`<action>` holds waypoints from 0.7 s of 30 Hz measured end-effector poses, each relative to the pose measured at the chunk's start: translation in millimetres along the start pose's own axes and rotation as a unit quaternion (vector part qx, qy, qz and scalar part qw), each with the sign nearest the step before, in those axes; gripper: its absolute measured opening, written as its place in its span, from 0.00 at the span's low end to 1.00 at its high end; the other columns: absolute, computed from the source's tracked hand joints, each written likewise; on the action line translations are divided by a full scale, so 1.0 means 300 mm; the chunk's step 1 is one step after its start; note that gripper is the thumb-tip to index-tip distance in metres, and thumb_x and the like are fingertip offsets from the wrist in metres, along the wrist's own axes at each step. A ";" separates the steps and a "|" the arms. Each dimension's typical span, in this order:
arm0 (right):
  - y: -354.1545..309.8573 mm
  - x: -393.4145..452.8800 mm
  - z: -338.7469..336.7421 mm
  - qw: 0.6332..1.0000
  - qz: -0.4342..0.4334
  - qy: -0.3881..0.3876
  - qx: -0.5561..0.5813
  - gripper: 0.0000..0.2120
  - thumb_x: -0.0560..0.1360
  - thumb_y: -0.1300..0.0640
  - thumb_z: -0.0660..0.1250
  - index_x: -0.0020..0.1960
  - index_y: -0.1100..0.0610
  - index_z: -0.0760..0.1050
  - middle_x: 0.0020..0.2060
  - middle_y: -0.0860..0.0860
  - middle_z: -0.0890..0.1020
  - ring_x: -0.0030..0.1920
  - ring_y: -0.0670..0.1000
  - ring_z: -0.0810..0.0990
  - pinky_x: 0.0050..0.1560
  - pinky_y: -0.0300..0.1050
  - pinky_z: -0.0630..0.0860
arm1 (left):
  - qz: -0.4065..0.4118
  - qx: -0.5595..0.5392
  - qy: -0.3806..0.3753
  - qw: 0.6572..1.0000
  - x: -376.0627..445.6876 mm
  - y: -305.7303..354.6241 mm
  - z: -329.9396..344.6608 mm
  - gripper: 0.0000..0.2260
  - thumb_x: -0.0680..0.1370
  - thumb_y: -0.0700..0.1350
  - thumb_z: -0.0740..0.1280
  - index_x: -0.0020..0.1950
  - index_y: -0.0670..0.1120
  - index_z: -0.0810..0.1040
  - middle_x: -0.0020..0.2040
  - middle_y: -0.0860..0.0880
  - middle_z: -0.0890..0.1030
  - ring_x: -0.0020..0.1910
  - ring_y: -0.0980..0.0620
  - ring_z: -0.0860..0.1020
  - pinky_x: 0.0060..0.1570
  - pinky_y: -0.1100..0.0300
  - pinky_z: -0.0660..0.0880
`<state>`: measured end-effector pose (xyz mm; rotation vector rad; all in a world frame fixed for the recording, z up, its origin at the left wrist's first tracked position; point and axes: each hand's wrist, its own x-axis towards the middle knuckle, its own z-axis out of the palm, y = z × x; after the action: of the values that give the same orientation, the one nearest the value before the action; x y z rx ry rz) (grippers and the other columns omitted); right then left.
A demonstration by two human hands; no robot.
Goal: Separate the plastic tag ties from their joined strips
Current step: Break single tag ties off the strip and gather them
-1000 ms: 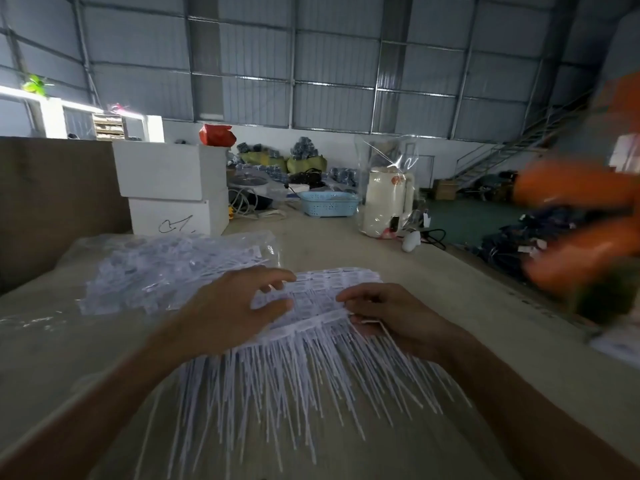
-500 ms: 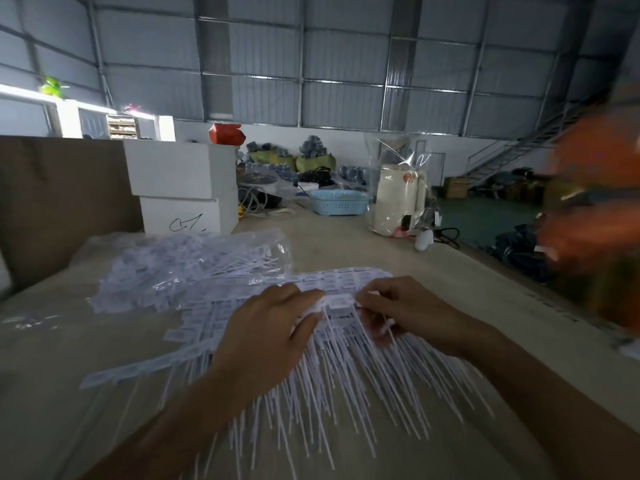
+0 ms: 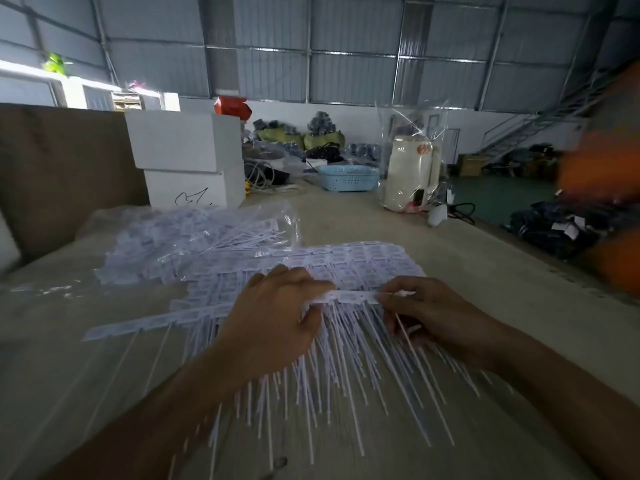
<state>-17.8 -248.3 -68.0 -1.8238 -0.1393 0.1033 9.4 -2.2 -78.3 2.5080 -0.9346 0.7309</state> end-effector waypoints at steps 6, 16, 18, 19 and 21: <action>0.004 -0.017 0.059 0.998 -0.043 -0.016 0.037 0.06 0.78 0.51 0.70 0.47 0.53 0.81 0.36 0.57 0.83 0.32 0.51 0.80 0.31 0.41 0.77 | -0.014 -0.091 -0.009 0.996 -0.016 0.047 0.033 0.19 0.78 0.61 0.58 0.67 0.59 0.75 0.54 0.59 0.78 0.54 0.59 0.72 0.54 0.56 0.70; -0.031 -0.032 0.069 0.993 -0.070 -0.004 0.093 0.04 0.79 0.58 0.68 0.49 0.57 0.80 0.35 0.55 0.80 0.31 0.49 0.77 0.30 0.41 0.76 | -0.015 -0.100 0.018 0.995 -0.022 0.050 0.026 0.17 0.80 0.49 0.65 0.70 0.56 0.74 0.58 0.54 0.81 0.55 0.53 0.78 0.53 0.50 0.78; -0.033 -0.032 0.078 0.994 -0.072 0.000 0.084 0.04 0.80 0.57 0.67 0.48 0.56 0.80 0.34 0.55 0.80 0.31 0.49 0.77 0.29 0.41 0.75 | -0.023 -0.084 0.046 0.995 -0.027 0.052 0.018 0.15 0.80 0.53 0.64 0.67 0.57 0.76 0.56 0.54 0.83 0.53 0.52 0.81 0.50 0.51 0.79; -0.033 -0.033 0.081 0.994 -0.075 0.000 0.074 0.04 0.80 0.56 0.67 0.47 0.55 0.80 0.34 0.55 0.80 0.30 0.48 0.76 0.28 0.41 0.74 | -0.025 -0.073 0.054 0.996 -0.028 0.053 0.015 0.14 0.80 0.55 0.63 0.65 0.58 0.76 0.53 0.54 0.84 0.50 0.51 0.82 0.47 0.52 0.79; -0.036 -0.041 0.084 0.995 -0.094 0.001 0.034 0.04 0.80 0.55 0.67 0.48 0.55 0.79 0.34 0.54 0.81 0.28 0.47 0.75 0.27 0.41 0.74 | -0.020 -0.049 0.058 0.997 -0.032 0.059 0.012 0.11 0.80 0.55 0.61 0.61 0.57 0.76 0.45 0.55 0.84 0.42 0.51 0.82 0.40 0.55 0.78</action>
<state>-33.9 -223.3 -64.0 -1.7337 -0.3016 -0.0253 -7.6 -11.8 -83.9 2.3659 -0.8573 0.7900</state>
